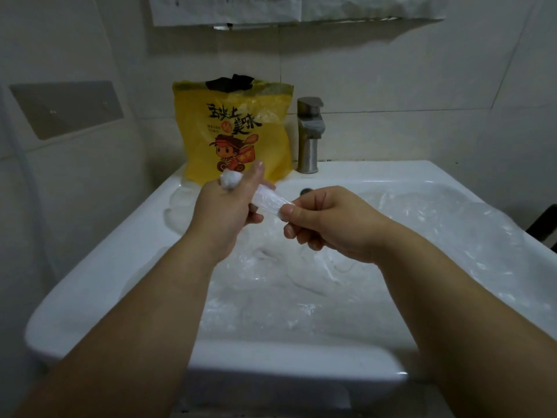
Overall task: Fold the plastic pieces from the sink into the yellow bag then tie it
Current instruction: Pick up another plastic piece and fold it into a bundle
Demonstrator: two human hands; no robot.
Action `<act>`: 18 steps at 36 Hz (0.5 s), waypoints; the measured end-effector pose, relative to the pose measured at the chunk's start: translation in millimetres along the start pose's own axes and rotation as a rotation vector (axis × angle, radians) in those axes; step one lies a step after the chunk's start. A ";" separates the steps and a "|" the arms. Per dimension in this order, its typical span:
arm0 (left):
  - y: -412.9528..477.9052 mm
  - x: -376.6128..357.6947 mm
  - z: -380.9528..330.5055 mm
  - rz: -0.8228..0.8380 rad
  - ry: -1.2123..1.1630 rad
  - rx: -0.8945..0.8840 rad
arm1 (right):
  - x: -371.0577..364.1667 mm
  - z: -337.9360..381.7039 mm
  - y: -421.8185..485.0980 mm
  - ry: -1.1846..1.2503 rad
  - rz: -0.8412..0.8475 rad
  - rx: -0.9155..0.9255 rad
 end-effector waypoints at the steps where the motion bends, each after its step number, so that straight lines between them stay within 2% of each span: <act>1: 0.7 3.3 0.3 -0.024 0.000 0.002 | 2.0 -0.7 0.3 -0.009 -0.011 -0.002; 8: 2.6 7.7 -5.6 0.009 -0.032 -0.051 | 13.4 -3.0 1.4 -0.050 -0.062 -0.003; 13: 2.0 -2.2 -2.0 0.115 -0.150 0.010 | 27.8 -5.5 -0.2 -0.060 -0.110 -0.020; 18: 3.8 -4.4 5.2 0.161 -0.108 0.041 | 40.8 -7.6 1.7 -0.078 -0.187 -0.004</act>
Point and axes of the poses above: each hand's wrist, its own y-axis towards the middle knuckle, its own x-axis out of the back of the hand, z = x × y, the point moved 9 cm from there along y, towards the middle knuckle, and after that the axes turned 4 degrees about -y, right-handed, at the moved point
